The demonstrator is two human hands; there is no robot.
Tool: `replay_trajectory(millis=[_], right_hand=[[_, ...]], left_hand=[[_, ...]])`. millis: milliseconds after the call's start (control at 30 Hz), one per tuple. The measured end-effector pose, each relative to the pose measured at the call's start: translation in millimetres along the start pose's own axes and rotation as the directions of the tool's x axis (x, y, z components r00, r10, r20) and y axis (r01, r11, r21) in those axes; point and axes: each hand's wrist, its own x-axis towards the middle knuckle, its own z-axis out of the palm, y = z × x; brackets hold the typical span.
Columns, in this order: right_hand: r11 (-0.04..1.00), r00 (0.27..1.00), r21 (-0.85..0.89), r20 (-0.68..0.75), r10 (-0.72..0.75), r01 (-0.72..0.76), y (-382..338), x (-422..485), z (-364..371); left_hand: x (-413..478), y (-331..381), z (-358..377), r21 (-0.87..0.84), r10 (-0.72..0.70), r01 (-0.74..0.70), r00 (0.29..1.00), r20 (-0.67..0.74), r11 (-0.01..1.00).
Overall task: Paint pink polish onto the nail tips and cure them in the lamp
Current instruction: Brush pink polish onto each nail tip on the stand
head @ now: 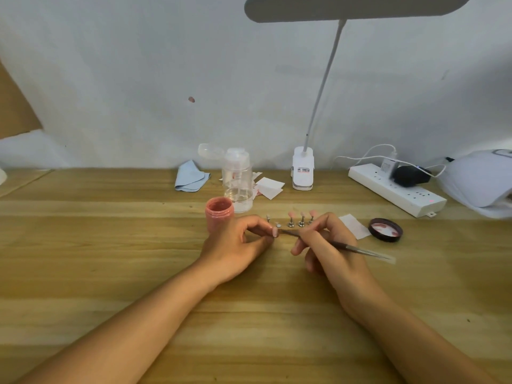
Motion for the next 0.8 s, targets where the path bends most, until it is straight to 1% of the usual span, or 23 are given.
replay_trajectory(millis=[67, 200, 300, 367, 467, 600, 733, 800], right_hand=[[0.999, 0.998, -0.036, 0.05, 0.025, -0.023, -1.1, -0.8, 1.8], [1.0, 0.999, 0.014, -0.034, 0.0, 0.001, -2.4, -1.4, 2.5], [0.999, 1.0, -0.027, 0.008, 0.024, -0.024, -0.5, -0.9, 1.8], [0.999, 0.999, -0.033, 0.006, 0.041, -0.041, 1.2, -0.4, 1.1], [1.0, 0.999, 0.005, -0.035, -0.004, 0.004, 0.1, -0.2, 1.3], [0.998, 1.0, -0.066, 0.007, -0.004, 0.004, 3.7, -0.9, 1.2], [0.997, 0.994, 0.019, -0.086, -0.069, 0.071, 3.9, -1.3, 2.5], [0.992, 0.984, 0.0, -0.124, -0.125, 0.126, 3.5, -1.0, 3.7]], left_hand=[[-0.2, 0.8, -1.6, 0.007, -0.006, 0.006, 1.0, 0.005, 1.0], [0.3, -0.3, -1.6, 0.002, 0.006, -0.006, 1.0, 0.009, 1.0], [0.5, -1.7, -0.5, 0.01, 0.003, -0.003, 1.0, 0.007, 1.0], [0.6, -2.5, -0.6, 0.021, 0.001, -0.001, 1.0, 0.007, 1.0], [0.8, -2.1, -0.5, 0.015, 0.005, -0.004, 1.0, -0.016, 1.0], [-0.4, -2.4, -1.0, 0.009, 0.039, -0.039, 0.999, -0.012, 0.999], [-0.7, -3.6, -1.9, -0.017, 0.056, -0.057, 0.998, -0.037, 0.998], [-0.6, -1.1, 0.0, -0.044, 0.067, -0.069, 0.997, -0.035, 0.997]])
